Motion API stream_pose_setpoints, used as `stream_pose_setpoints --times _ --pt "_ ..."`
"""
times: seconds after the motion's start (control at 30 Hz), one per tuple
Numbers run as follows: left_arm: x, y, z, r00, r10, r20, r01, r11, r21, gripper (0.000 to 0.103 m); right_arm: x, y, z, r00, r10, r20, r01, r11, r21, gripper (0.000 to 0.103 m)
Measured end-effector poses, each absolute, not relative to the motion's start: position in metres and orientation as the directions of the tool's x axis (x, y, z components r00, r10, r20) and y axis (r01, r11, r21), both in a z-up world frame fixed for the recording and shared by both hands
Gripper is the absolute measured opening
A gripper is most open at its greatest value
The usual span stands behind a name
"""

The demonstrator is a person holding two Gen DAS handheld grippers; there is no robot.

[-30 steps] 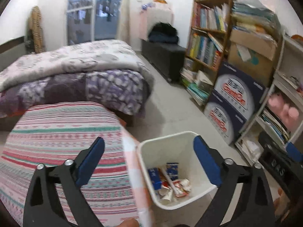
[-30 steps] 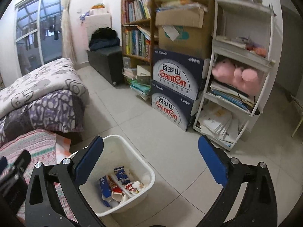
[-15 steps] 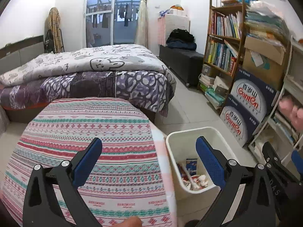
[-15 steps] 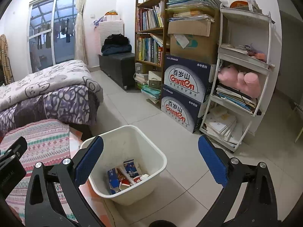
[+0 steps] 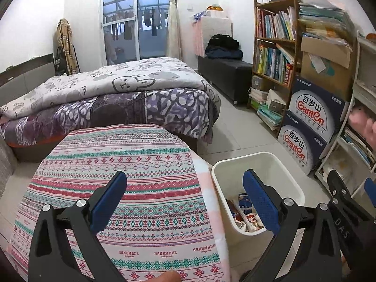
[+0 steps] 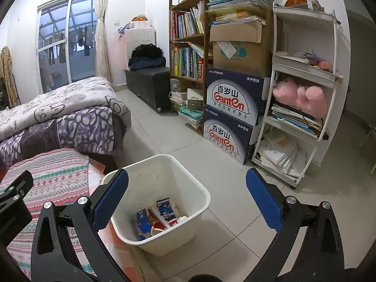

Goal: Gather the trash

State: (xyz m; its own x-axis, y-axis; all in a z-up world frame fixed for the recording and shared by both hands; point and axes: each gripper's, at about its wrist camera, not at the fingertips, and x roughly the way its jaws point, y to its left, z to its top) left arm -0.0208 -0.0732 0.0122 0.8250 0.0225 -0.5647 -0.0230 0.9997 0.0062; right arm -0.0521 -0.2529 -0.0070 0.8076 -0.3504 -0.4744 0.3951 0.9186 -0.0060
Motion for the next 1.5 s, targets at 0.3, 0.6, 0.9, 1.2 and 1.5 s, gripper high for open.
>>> stream_pose_setpoints --times 0.3,0.6,0.9,1.2,1.5 --pt "-0.017 -0.071 0.01 0.819 0.026 -0.574 -0.033 0.999 -0.001 0.096 -0.053 -0.252 -0.007 0.816 -0.333 -0.473 0.379 0.925 0.002 0.096" --pt "-0.015 -0.071 0.011 0.816 0.029 -0.577 -0.035 0.999 0.002 0.096 -0.052 -0.25 -0.008 0.818 -0.325 -0.476 0.37 0.929 0.003 0.096" --pt "-0.013 -0.07 0.007 0.819 0.02 -0.573 -0.029 1.0 -0.006 0.093 -0.052 -0.249 -0.012 0.812 -0.317 -0.49 0.367 0.93 0.006 0.096" --pt "-0.014 -0.072 0.004 0.82 -0.001 -0.572 -0.005 1.0 -0.009 0.089 -0.051 -0.248 -0.013 0.808 -0.317 -0.497 0.367 0.93 0.003 0.096" --pt "-0.012 -0.074 0.0 0.81 -0.008 -0.586 0.002 1.0 -0.01 0.089 -0.051 -0.251 -0.017 0.804 -0.317 -0.502 0.372 0.928 0.01 0.096"
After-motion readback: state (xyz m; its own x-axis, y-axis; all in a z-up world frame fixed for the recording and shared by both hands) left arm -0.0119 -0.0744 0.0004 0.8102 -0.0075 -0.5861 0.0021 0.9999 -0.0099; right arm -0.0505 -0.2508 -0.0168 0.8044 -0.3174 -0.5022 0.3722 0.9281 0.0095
